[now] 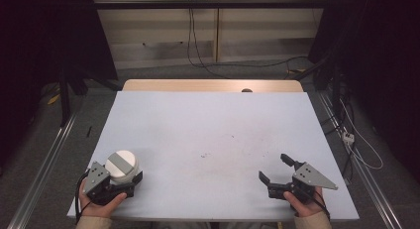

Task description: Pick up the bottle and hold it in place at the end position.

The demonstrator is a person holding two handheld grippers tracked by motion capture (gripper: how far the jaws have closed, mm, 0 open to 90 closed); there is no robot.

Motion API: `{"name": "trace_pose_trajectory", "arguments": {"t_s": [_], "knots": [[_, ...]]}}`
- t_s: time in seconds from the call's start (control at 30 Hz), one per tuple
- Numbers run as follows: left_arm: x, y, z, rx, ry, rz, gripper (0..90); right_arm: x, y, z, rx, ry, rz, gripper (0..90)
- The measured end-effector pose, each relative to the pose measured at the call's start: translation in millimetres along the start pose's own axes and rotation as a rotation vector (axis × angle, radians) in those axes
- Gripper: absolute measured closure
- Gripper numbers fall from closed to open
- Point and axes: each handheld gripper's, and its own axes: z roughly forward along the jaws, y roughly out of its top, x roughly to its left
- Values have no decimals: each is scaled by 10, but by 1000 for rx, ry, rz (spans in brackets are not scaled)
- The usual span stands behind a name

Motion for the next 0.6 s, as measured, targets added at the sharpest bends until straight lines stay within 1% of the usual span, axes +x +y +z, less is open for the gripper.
{"name": "trace_pose_trajectory", "arguments": {"t_s": [0.13,0.17,0.2,0.23,0.27,0.3,0.37,0.5,0.53,0.57,0.6], "knots": [[-11,-4,1,5,-3,-4,94,-1,-2,2,1,1,1,41],[-14,-4,2,7,-5,1,117,-1,-1,0,1,1,2,41],[-12,-3,2,6,-3,11,117,-1,-1,0,1,1,2,41],[-12,-2,-1,9,-3,12,132,-2,0,-1,-1,0,1,41],[-17,-5,2,4,0,0,149,-2,1,-2,-1,-1,1,42],[-6,-3,-5,6,2,5,149,-2,1,-2,-1,-1,1,42],[2,-7,-12,-5,1,-10,175,-1,0,-1,-1,0,1,42],[4,-4,-14,-5,4,-8,178,-1,2,0,-2,0,0,42],[2,-6,-13,-8,0,-20,179,-1,1,0,-2,0,0,42],[13,-5,-17,-9,1,-16,180,-1,1,-1,-2,0,0,42],[19,-6,-19,-11,-2,-23,180,-1,2,-2,-2,-1,0,42]]}}
